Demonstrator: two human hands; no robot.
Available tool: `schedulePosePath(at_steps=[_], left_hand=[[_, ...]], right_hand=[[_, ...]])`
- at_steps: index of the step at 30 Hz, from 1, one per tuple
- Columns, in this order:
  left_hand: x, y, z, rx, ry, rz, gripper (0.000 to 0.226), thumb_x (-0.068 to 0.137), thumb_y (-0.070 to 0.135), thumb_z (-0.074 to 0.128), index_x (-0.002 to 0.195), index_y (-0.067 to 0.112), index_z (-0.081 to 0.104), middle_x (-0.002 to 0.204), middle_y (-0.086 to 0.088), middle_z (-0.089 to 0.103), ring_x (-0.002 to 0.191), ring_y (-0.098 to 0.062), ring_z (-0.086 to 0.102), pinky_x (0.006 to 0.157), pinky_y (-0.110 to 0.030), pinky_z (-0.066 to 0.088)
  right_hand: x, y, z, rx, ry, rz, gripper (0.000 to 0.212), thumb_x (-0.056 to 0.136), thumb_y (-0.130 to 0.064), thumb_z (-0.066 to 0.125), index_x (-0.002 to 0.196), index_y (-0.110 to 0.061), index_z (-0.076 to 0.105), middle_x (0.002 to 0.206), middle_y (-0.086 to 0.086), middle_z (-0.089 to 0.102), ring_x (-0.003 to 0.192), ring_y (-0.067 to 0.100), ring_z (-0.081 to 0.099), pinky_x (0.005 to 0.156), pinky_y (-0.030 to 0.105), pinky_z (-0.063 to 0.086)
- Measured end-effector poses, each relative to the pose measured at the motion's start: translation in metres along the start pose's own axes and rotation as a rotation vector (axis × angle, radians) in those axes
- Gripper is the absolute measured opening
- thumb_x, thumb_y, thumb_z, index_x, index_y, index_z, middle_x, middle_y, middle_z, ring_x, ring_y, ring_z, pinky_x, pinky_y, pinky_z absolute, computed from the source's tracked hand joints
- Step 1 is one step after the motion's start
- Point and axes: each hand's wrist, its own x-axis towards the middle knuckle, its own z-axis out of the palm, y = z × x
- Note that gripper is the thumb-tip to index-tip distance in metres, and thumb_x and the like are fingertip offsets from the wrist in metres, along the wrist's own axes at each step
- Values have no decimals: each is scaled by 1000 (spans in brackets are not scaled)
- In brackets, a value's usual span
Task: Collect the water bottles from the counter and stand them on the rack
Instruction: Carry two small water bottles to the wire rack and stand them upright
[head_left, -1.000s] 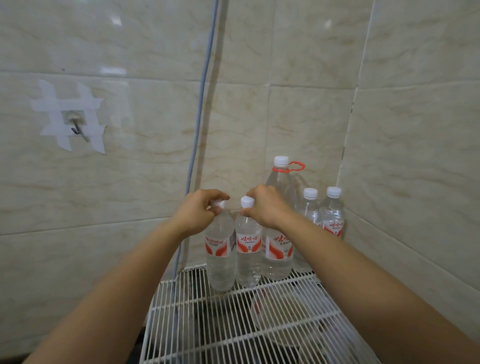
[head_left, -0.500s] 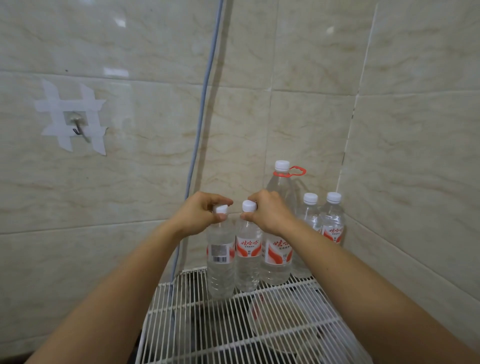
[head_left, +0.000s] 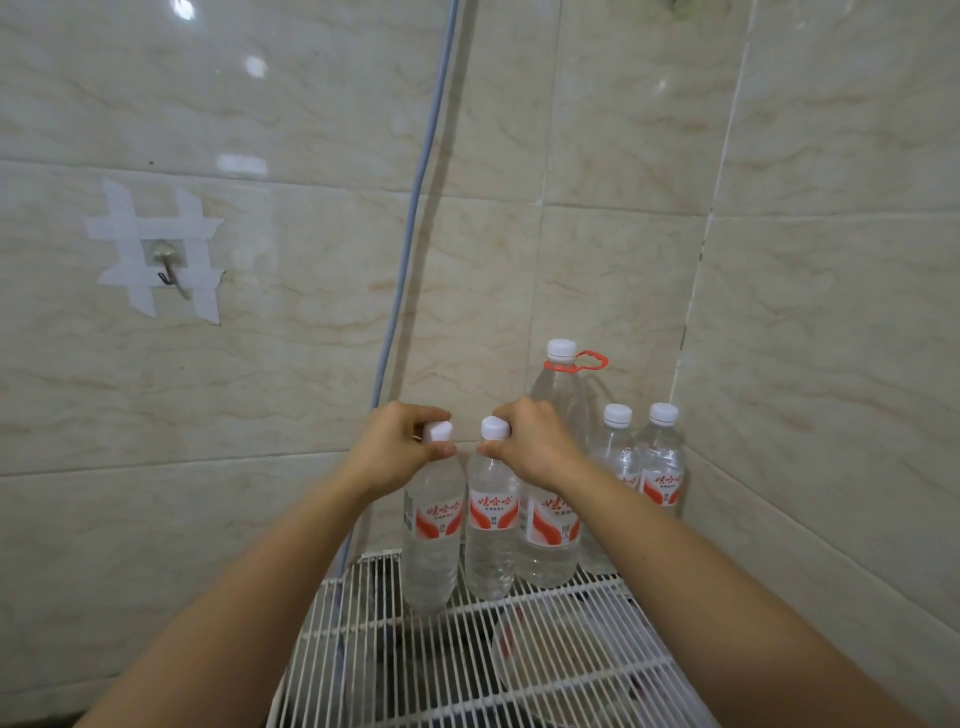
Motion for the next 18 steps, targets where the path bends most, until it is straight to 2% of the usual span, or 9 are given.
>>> schedulePosePath(at_steps=[2,4,7,10,14,18], left_hand=[[-2,-4,-3,-31,-12,-21,54,81,24,72,130,12,55,125,-5,63,106,-15,60,89,-29,50],[-3,-8,-3,0,7,-61,47,82,29,71,124,10,60,115,-6,67,101,-19,63,88,-36,53],[-7,-7,0,-34,48,-75,31,84,29,69,109,10,67,98,-5,71,87,-17,65,81,-38,55],[-10,-5,5,-108,64,-60,28,86,25,67,109,11,68,98,-4,72,89,-17,66,82,-37,55],[-11,-7,8,-218,60,-58,23,86,23,67,105,11,71,94,-3,74,89,-16,68,82,-40,56],[-11,-8,4,-299,24,-83,32,83,22,70,114,13,67,101,1,71,88,-6,65,72,-20,52]], right_hand=[[0,-2,2,4,0,-4,19,85,-26,72,83,-9,64,88,9,65,84,25,63,67,33,48],[-1,-4,2,8,1,-5,18,85,-26,71,85,-9,64,90,10,66,85,25,63,68,32,47],[0,-5,1,23,-3,1,20,84,-26,72,81,-8,63,85,9,65,81,23,62,67,33,48],[2,-4,1,50,5,16,25,82,-24,74,72,-5,61,72,7,59,69,20,55,62,33,45],[2,-4,-1,31,17,36,29,82,-22,74,65,-7,56,67,6,54,64,19,50,58,31,41],[-1,-7,0,3,11,47,34,83,-20,73,60,-14,49,65,2,51,64,19,51,57,29,40]])
